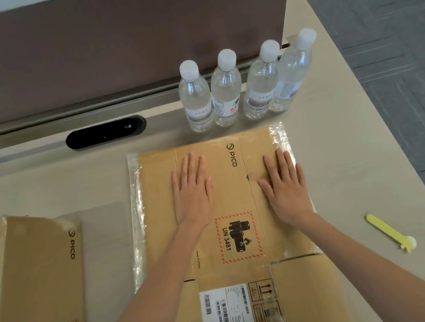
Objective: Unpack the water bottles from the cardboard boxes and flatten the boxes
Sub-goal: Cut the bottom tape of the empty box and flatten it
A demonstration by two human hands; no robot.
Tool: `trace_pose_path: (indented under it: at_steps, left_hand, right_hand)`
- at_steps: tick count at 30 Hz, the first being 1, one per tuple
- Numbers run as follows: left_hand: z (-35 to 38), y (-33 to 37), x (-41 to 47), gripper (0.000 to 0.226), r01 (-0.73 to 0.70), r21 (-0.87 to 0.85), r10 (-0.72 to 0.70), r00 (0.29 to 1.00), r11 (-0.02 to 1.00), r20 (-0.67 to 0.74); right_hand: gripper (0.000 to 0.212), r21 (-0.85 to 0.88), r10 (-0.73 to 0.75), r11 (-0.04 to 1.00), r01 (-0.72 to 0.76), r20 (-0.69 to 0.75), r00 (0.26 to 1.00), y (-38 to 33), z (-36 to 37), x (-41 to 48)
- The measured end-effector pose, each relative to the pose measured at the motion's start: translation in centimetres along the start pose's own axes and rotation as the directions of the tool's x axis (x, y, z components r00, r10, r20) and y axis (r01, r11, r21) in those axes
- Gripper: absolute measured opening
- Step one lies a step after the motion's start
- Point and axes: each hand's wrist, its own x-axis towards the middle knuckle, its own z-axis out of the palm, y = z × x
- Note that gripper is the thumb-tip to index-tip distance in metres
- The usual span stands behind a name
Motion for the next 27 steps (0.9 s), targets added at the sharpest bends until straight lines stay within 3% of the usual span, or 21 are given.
trace_pose_path:
  at_steps: [7, 12, 17, 22, 24, 27]
  left_hand:
    - [-2.2, -1.2, -0.1, 0.062, -0.082, -0.151, 0.105, 0.983, 0.985, 0.150]
    - [-4.1, -2.0, -4.1, 0.060, -0.133, -0.178, 0.154, 0.982, 0.975, 0.111]
    - [-3.8, -2.3, -10.2, 0.059, -0.100, -0.188, 0.122, 0.987, 0.977, 0.105]
    - [-2.4, -3.1, -16.6, 0.062, 0.045, -0.238, -0.018, 0.993, 0.970, 0.117]
    - [-2.2, -3.4, -19.1, 0.069, 0.189, -0.265, -0.159, 0.979, 0.945, 0.129]
    - [-2.2, -3.9, -22.6, 0.084, 0.429, -0.318, -0.404, 0.903, 0.845, 0.147]
  right_hand:
    - [0.075, 0.124, -0.015, 0.992, 0.015, 0.001, 1.000, 0.5, -2.5, -0.5]
    - [0.079, 0.213, 0.000, 0.977, 0.020, -0.091, 0.996, 0.4, -3.7, -4.0]
    - [0.079, 0.364, 0.156, 0.923, -0.123, -0.062, 0.986, 0.6, -3.0, -9.3]
    - [0.076, 0.465, 0.235, 0.860, -0.209, 0.003, 0.972, 1.2, -2.3, -14.2]
    - [0.073, 0.504, 0.298, 0.821, -0.267, 0.020, 0.954, 1.4, -2.3, -15.7]
    - [0.064, 0.554, 0.401, 0.748, -0.365, 0.060, 0.914, 1.8, -2.1, -17.5]
